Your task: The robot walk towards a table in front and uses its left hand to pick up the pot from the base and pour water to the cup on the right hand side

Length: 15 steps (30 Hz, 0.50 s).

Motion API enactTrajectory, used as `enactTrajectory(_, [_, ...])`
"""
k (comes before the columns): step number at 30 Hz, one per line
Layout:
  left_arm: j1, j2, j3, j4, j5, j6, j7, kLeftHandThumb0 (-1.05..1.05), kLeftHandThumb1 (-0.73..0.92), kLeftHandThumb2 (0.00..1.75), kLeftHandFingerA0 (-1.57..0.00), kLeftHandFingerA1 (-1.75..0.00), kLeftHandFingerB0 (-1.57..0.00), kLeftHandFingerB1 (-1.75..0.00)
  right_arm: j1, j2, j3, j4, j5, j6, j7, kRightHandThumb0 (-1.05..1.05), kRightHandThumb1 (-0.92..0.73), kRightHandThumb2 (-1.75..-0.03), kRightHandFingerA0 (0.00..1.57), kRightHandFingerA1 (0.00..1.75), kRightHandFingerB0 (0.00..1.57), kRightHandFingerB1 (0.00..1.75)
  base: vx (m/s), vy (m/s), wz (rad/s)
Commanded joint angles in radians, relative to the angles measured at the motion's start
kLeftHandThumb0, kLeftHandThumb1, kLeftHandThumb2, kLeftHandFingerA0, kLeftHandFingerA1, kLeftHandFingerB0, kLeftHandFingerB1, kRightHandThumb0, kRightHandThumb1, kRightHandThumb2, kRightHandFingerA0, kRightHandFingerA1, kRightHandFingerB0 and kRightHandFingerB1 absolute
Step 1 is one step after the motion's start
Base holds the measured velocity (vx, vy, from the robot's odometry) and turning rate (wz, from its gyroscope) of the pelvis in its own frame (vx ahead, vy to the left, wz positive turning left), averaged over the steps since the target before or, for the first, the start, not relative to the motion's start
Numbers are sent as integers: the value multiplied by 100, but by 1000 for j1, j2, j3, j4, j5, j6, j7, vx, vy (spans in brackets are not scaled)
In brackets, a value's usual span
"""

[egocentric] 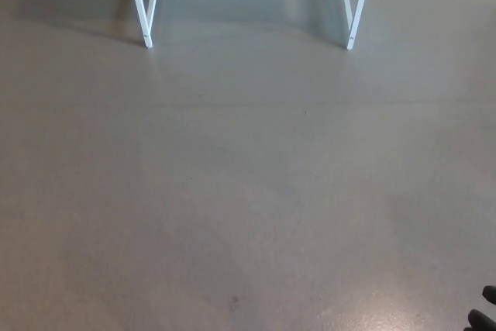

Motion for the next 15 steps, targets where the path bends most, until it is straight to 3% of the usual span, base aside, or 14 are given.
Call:
enactTrajectory(1, [2,27,15,24,-63,-53,-83,-22,49,54,-50,-42,-51,-39,9,-17,-22,30,64,-35,77,-37,-16,-72,61,83,38,70,0,0,0])
enactTrajectory(6, [16,31,0,35,-55,-66,-77,-22,47,54,-50,-42,-50,-38,37,-22,-23,48,69,-53,96,-39,-19,-72,60,85,36,71,0,0,0])
enactTrajectory(8, [25,35,-4,42,-58,-72,-89,-29,45,62,-48,-46,-47,-43,51,-18,-20,56,66,-70,84,-40,-19,-71,62,82,39,69,151,22,7])
enactTrajectory(9, [26,38,-3,52,-63,-78,-99,-24,46,54,-48,-42,-50,-39,59,-19,-20,60,71,-71,97,-40,-18,-69,59,82,37,69,54,-31,16])
enactTrajectory(12, [25,40,-4,61,-68,-85,-104,-24,46,54,-48,-42,-50,-39,62,-20,-18,64,77,-74,104,-40,-18,-69,59,82,37,69,-63,-47,46])
enactTrajectory(13, [29,42,-9,63,-64,-84,-106,-26,46,54,-47,-41,-48,-38,72,-20,-20,67,80,-77,109,-43,-14,-78,61,80,37,67,-63,-27,-14])
enactTrajectory(15, [30,43,-12,66,-64,-86,-108,-26,46,54,-47,-41,-48,-38,77,-21,-19,70,84,-80,112,-43,-14,-78,61,80,37,67,0,0,0])
